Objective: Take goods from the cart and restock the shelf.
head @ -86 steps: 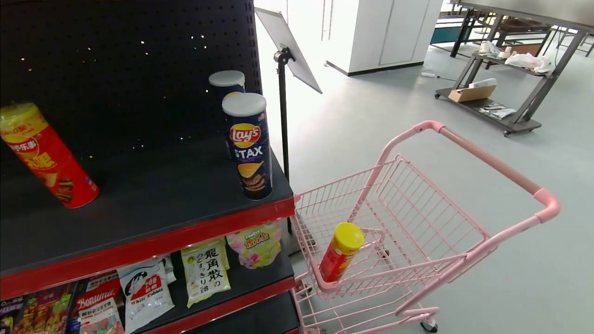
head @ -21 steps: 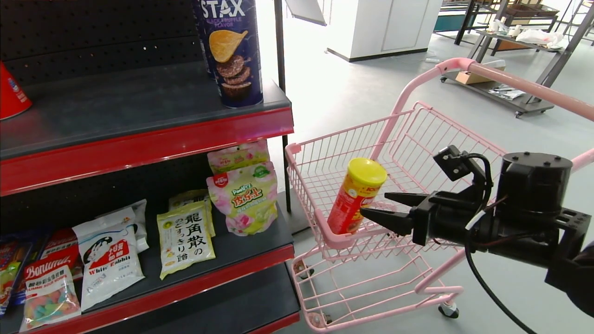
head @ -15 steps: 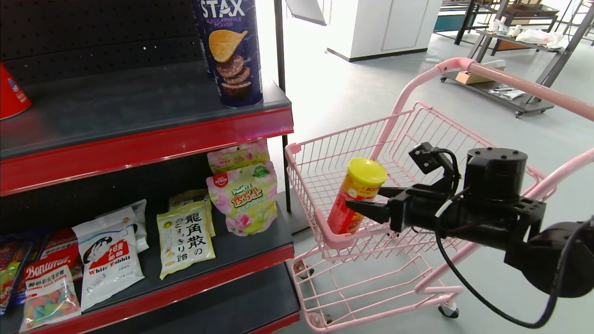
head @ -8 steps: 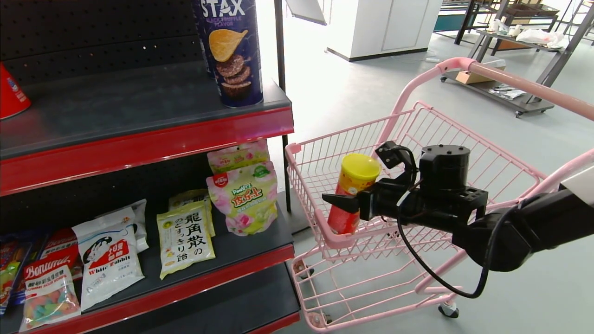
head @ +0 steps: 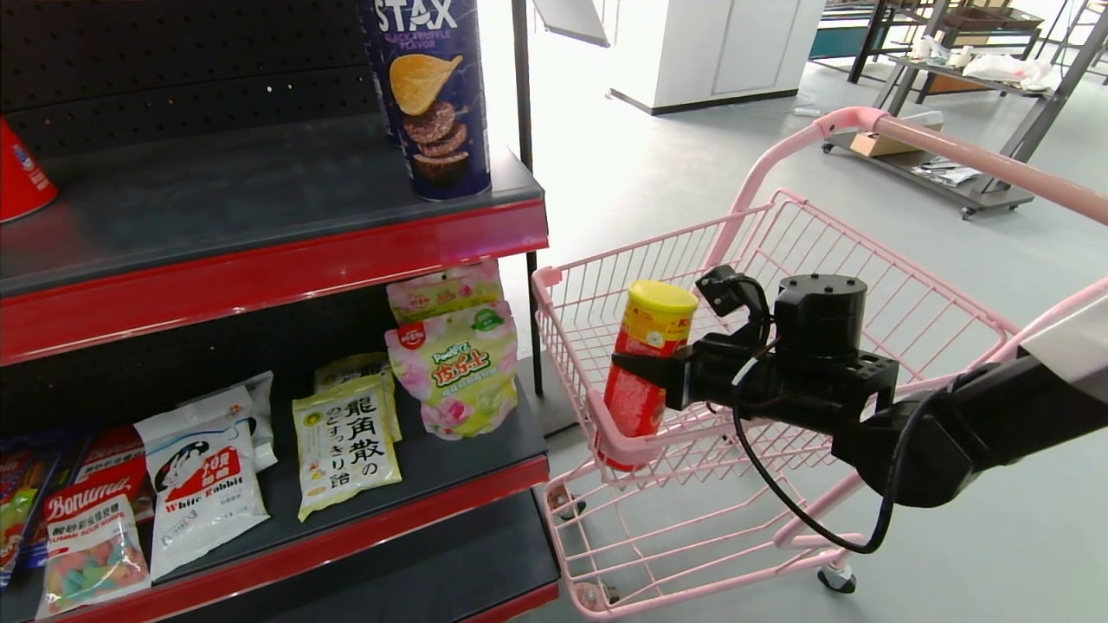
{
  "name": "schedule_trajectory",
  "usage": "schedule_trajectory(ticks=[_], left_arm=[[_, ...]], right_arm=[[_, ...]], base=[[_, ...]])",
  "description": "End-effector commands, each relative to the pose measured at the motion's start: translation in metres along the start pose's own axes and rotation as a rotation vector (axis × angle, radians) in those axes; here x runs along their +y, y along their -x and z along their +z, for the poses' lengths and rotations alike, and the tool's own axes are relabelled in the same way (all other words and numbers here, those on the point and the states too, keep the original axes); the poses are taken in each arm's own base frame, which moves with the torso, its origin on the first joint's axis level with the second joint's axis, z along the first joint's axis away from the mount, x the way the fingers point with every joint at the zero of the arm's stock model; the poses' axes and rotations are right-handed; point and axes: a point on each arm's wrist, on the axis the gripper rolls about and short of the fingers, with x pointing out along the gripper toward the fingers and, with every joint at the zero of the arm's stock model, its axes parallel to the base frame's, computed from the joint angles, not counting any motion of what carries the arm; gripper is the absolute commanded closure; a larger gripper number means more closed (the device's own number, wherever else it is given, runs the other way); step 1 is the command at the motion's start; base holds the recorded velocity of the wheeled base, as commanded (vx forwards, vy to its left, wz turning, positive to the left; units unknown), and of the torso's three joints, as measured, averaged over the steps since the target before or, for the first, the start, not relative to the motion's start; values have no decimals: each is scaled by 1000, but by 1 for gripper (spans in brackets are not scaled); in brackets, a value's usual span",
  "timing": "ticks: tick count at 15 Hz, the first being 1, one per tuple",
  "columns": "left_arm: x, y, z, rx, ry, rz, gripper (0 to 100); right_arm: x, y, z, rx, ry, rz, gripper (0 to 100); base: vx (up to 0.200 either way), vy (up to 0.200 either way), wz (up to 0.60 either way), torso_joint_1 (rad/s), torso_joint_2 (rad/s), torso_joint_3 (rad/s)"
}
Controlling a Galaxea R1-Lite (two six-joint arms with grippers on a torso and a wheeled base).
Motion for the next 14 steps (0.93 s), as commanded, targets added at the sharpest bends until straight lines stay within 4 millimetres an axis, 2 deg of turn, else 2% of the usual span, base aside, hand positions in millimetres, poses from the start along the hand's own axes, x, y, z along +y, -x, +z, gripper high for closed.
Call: schedule_trajectory(ticks=[1,2,3,4,5,6,8,9,11,12,13,14], left_arm=[[0,0,0,0,1,1,0],[0,0,0,0,1,1,0],[0,0,0,0,1,1,0],[0,0,0,0,1,1,0],[0,0,0,0,1,1,0],[0,0,0,0,1,1,0],[0,0,0,0,1,1,0],[0,0,0,0,1,1,0],[0,0,0,0,1,-2,0],[0,0,0,0,1,1,0],[0,0,0,0,1,-1,0],[0,0,0,0,1,-1,0]], right_arm=[[8,16,30,-92,40,-2,100],[6,26,51,-151,68,-23,100],[4,32,61,-169,83,-36,100],[2,55,85,-199,124,-78,100],[3,66,95,-212,131,-93,100],[13,97,118,-234,136,-115,100],[35,138,144,-251,139,-144,100],[52,169,158,-260,126,-234,100],[73,211,152,-193,79,-422,100],[81,222,145,-151,68,-446,100],[88,236,123,-60,41,-442,100],[90,241,110,-32,33,-449,100]], base=[[0,0,0,0,0,0],[0,0,0,0,0,0],[0,0,0,0,0,0],[0,0,0,0,0,0],[0,0,0,0,0,0],[0,0,0,0,0,0],[0,0,0,0,0,0],[0,0,0,0,0,0],[0,0,0,0,0,0],[0,0,0,0,0,0],[0,0,0,0,0,0],[0,0,0,0,0,0]])
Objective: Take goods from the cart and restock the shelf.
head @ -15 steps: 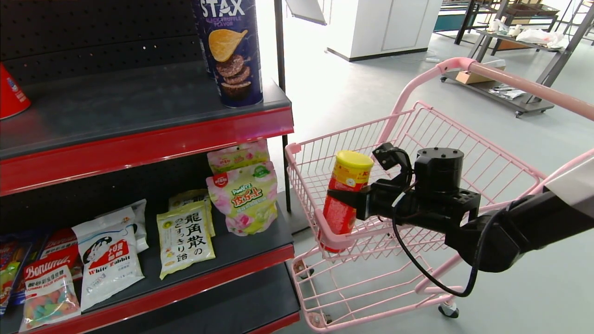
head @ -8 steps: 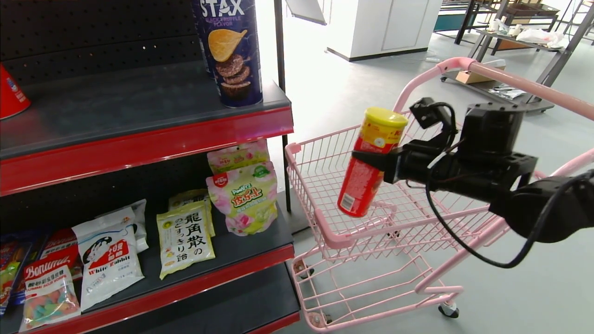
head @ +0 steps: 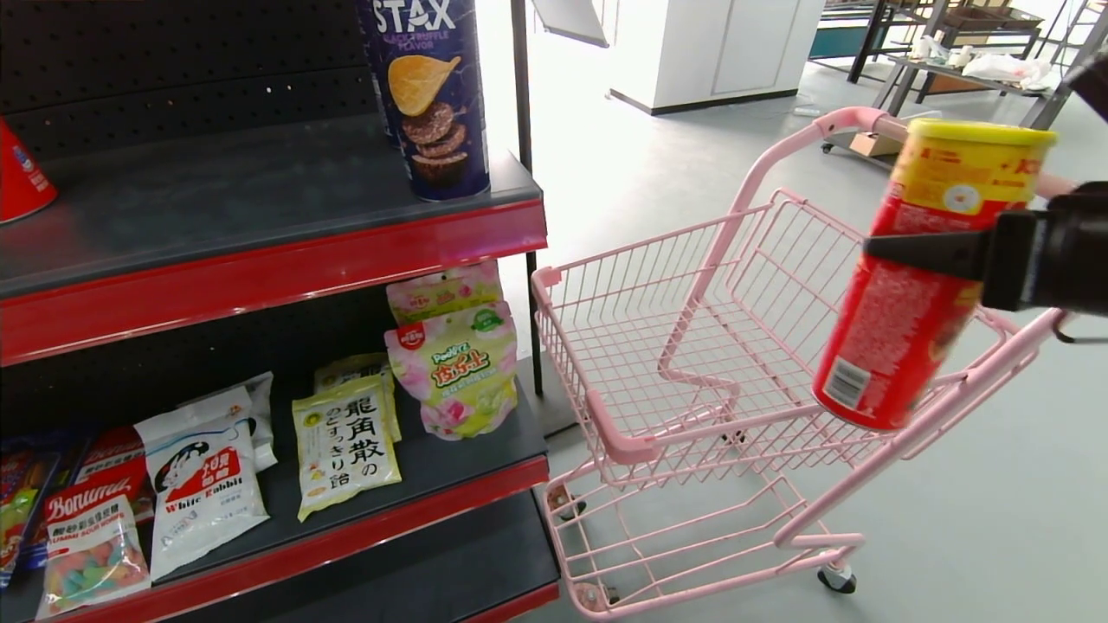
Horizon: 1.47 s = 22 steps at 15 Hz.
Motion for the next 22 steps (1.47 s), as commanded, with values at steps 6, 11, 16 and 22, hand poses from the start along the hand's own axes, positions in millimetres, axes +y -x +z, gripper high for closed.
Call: schedule_trajectory(ticks=[6,11,16,22], left_arm=[[0,0,0,1,1,0,0],[0,0,0,1,1,2,0],[0,0,0,1,1,0,0],[0,0,0,1,1,0,0]], right_arm=[[27,51,-28,12,125,233,100],[33,19,-40,86,160,239,100],[41,3,-44,128,196,249,100],[40,5,-45,127,188,266,100]], base=[[0,0,0,0,0,0],[0,0,0,0,0,0],[0,0,0,0,0,0],[0,0,0,13,-77,-62]])
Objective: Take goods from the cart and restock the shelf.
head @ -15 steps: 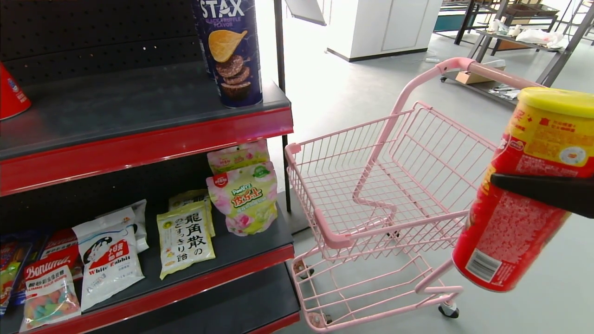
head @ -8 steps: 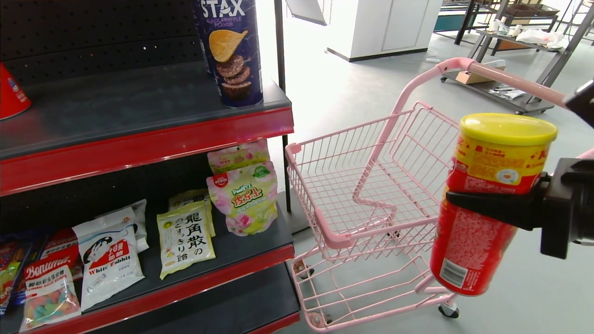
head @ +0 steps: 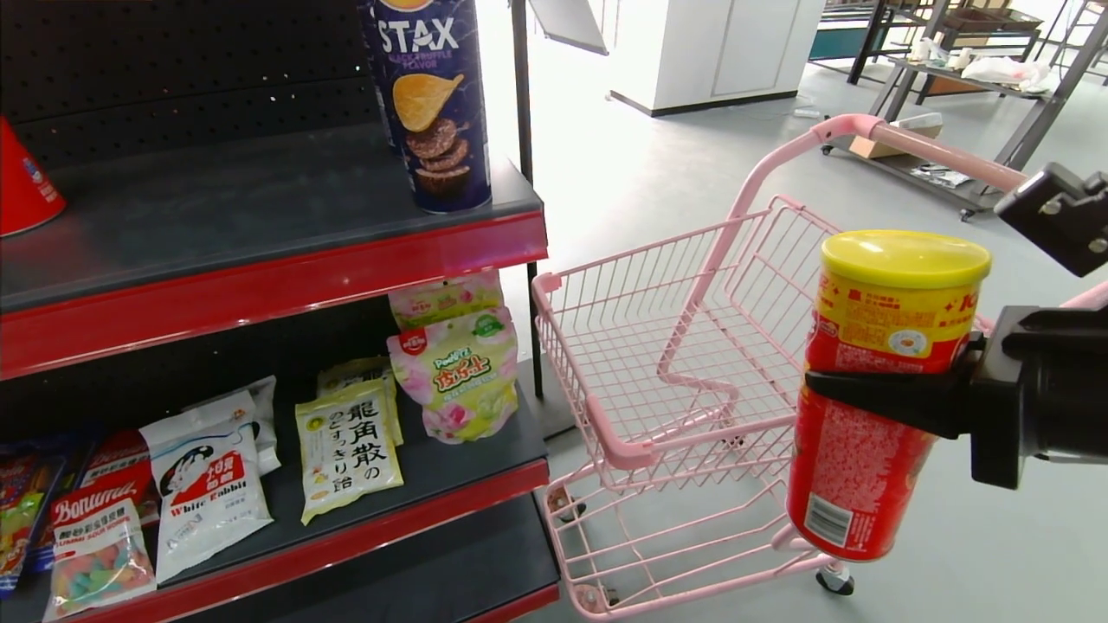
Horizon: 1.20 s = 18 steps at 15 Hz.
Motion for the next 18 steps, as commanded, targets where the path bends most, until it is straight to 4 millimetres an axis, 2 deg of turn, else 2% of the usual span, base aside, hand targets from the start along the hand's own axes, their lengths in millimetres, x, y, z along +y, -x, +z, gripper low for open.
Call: schedule_trajectory(ticks=[1,8,18], left_arm=[[0,0,0,0,0,1,0],[0,0,0,0,0,1,0],[0,0,0,0,0,1,0]], right_arm=[[0,0,0,0,0,0,100],[-1,-3,7,-32,6,-1,100],[0,-1,12,-52,12,-1,100]], base=[[0,0,0,71,-383,-300],[0,0,0,131,-490,-360],[0,0,0,203,-564,-361]])
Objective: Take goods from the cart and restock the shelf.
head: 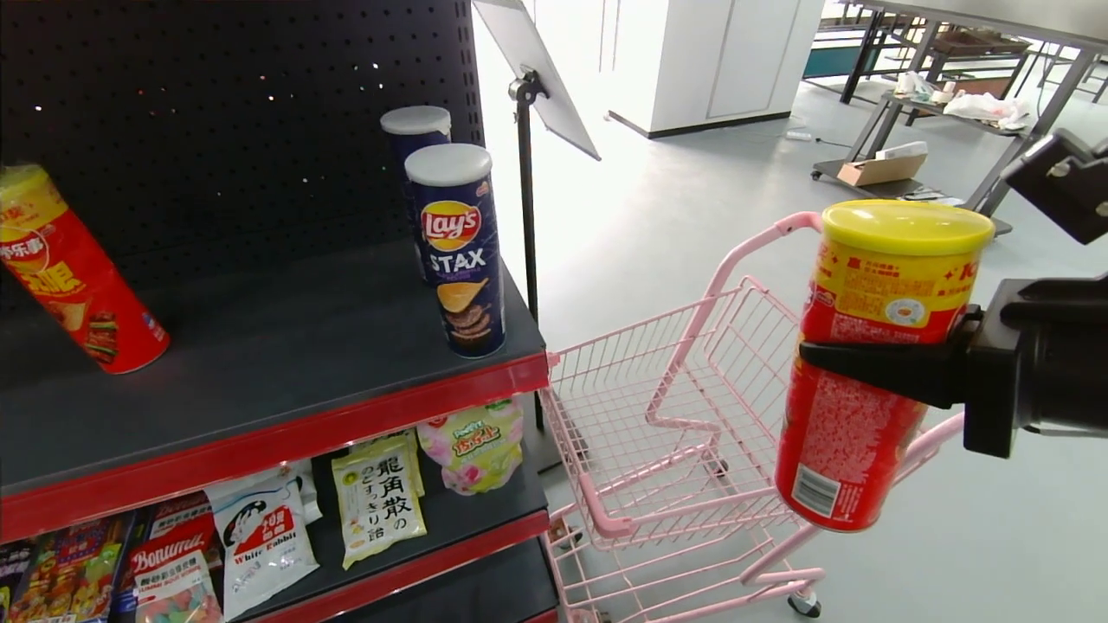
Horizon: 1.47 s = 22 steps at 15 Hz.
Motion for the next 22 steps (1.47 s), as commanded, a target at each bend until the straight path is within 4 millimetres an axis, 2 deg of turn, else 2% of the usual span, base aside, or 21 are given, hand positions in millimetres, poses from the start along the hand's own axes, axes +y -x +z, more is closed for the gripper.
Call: schedule_trajectory(ticks=[1,8,14,17,22], left_arm=[[0,0,0,0,0,1,0],[0,0,0,0,0,1,0],[0,0,0,0,0,1,0],[0,0,0,0,0,1,0],[0,0,0,0,0,1,0]], right_arm=[[0,0,0,-2,1,1,100],[1,-1,-3,11,2,0,100],[1,-1,-4,15,20,-1,100],[1,0,-8,25,20,-4,100],[0,-3,-9,33,21,-3,100]], base=[[0,0,0,178,-408,-251],[0,0,0,163,-378,-221],[-200,0,0,33,-65,-36],[0,0,0,0,0,0],[0,0,600,1,2,3]])
